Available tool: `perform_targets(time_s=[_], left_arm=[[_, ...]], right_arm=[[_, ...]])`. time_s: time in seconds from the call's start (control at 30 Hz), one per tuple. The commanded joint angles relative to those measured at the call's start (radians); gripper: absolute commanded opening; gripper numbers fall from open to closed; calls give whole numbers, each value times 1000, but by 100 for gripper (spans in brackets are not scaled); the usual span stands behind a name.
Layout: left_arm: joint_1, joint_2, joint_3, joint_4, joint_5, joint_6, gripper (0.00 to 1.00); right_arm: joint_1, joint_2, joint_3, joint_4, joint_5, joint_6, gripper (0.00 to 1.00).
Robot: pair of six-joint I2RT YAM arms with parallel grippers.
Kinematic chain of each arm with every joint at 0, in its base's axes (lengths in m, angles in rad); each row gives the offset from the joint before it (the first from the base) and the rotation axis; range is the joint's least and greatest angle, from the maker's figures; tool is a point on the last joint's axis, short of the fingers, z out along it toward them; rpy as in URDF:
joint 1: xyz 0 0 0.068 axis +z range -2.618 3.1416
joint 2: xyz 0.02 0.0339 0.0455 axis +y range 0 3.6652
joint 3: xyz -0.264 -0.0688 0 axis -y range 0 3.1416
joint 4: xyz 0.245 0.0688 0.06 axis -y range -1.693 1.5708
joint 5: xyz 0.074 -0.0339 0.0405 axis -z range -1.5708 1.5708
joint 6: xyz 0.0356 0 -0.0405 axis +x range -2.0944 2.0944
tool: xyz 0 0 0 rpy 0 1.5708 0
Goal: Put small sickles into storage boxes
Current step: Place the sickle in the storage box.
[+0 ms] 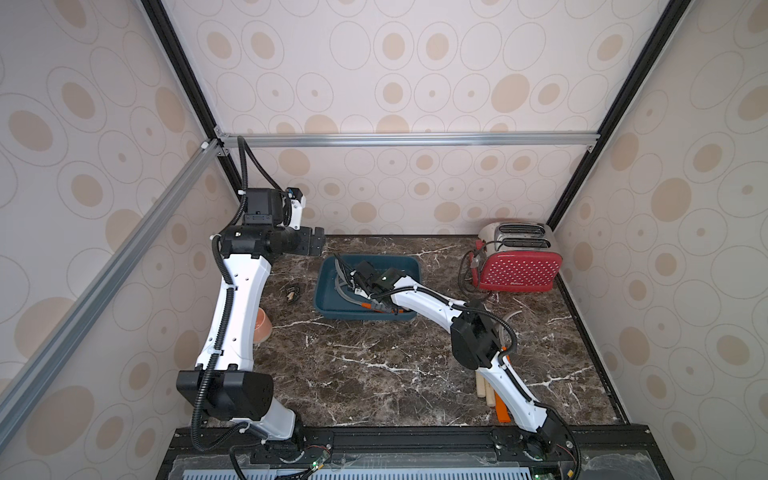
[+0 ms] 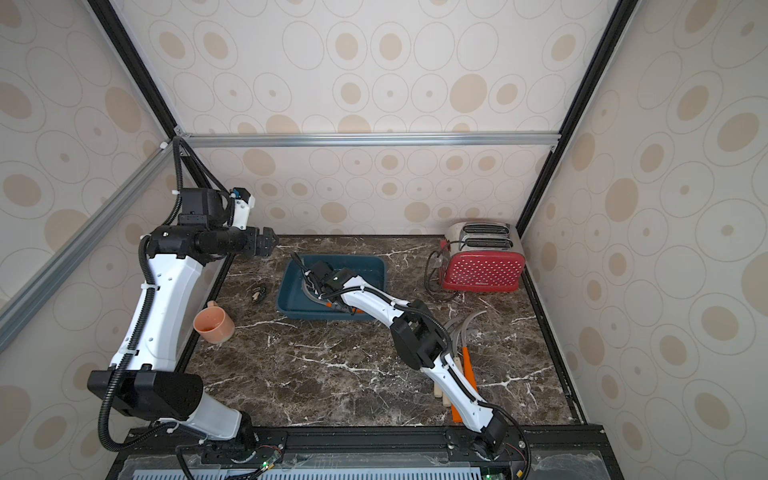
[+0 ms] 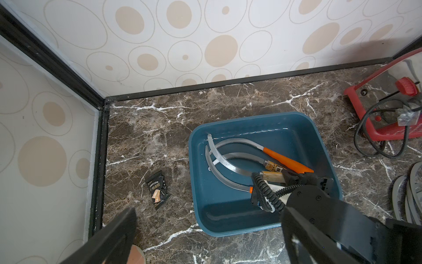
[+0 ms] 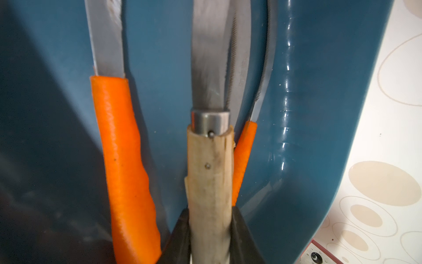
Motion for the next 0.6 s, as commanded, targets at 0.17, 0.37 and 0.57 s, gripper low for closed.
perform_targets(time_s=[0.17,0.37,0.57], left_arm=[[4,-20,14,5,14,17,99],[4,-9,23,7,18,17,99],[4,11,50,5,19,17,99]], right_arm=[[5,43,22,-5,27,-19,28],[5,54,24,4,49,-23,44],[5,50,24,28,46,-22,44]])
